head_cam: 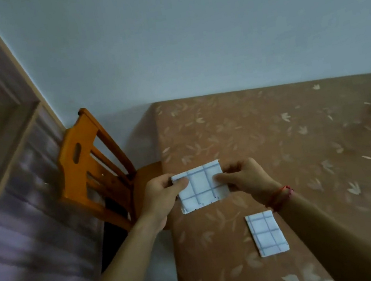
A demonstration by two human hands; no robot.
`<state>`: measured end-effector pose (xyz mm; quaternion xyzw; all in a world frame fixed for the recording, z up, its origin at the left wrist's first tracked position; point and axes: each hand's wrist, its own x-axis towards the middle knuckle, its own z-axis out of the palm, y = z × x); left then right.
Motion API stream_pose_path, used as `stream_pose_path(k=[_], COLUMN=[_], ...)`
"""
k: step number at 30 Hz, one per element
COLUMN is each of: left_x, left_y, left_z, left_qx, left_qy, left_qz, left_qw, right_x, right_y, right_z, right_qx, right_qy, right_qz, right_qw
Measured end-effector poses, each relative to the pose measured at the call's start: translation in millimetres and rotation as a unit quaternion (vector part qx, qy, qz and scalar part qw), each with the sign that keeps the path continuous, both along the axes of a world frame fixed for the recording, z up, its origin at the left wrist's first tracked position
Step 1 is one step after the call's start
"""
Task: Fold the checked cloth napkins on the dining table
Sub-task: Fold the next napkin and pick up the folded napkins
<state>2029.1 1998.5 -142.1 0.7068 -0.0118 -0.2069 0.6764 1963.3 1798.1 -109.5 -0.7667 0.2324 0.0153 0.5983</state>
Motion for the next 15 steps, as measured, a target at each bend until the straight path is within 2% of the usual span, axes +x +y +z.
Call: stream_pose_path(k=[7, 15], left_x=[47.7, 79.3], left_y=[-13.0, -33.9], left_z=[-13.4, -34.9], left_qx=[-0.037, 0.030], left_qy=[0.104, 0.089], left_qz=[-0.019, -0.031], left_qw=[0.994, 0.995], right_x=[26.7, 55.2], right_y=[-10.0, -28.7], right_z=[-10.0, -41.5], right_qx=[0.027, 0.038], right_qy=[0.019, 0.055], right_qz=[-0.119, -0.154], right_qw=[0.992, 0.986])
